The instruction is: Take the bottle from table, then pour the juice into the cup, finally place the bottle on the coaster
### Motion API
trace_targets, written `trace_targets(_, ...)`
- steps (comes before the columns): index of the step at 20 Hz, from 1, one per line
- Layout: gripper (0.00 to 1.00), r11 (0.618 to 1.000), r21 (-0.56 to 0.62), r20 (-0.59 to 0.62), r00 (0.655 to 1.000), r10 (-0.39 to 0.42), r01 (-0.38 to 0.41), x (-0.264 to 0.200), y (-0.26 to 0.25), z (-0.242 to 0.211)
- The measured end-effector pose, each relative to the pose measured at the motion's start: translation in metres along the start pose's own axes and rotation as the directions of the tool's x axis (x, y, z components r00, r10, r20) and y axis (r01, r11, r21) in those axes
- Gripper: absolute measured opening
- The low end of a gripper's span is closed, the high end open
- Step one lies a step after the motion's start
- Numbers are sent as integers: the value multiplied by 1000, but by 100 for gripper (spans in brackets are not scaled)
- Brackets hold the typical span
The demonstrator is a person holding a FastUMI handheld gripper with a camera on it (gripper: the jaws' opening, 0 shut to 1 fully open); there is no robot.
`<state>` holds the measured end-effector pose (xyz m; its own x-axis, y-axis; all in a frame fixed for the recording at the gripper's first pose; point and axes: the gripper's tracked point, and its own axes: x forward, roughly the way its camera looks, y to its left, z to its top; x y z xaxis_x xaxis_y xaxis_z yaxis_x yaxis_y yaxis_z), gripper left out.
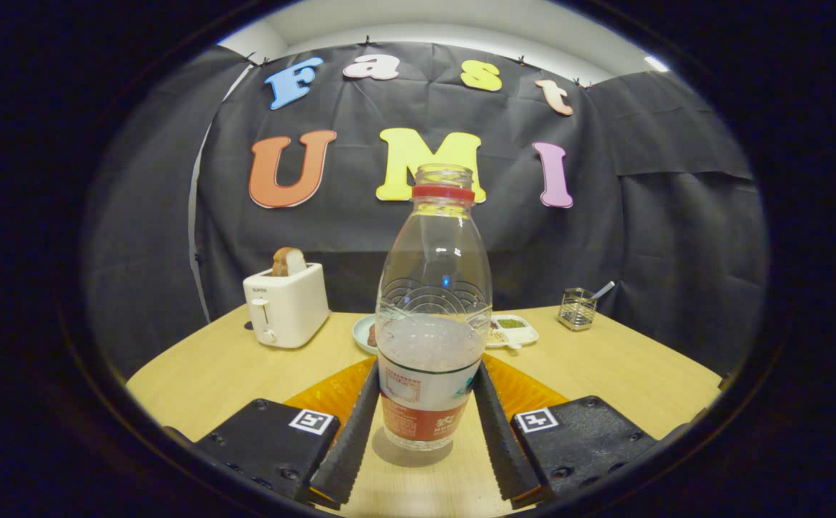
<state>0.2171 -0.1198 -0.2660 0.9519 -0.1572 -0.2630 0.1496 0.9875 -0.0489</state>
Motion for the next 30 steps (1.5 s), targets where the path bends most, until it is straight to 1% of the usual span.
trace_targets(5,78,997,-73,-73,997,6,-11,31,13,-39)
trace_targets(7,79,997,-71,-89,996,15,-21,37,16,-48)
trace_targets(12,79,999,-44,-77,997,21,-24,39,17,-53)
trace_targets(16,84,999,-29,-83,996,18,-21,38,14,-56)
trace_targets(17,87,999,-26,-81,997,18,-21,39,13,-56)
trace_targets(18,91,999,-21,-77,997,25,-26,37,14,-54)
trace_targets(19,100,999,-10,-66,997,43,-44,35,19,-50)
trace_targets(20,100,999,-1,-57,997,49,-49,33,21,-48)
trace_targets(24,100,1000,-9,-44,999,23,-24,23,12,-38)
trace_targets(30,100,1000,7,25,1000,4,-4,-14,5,5)
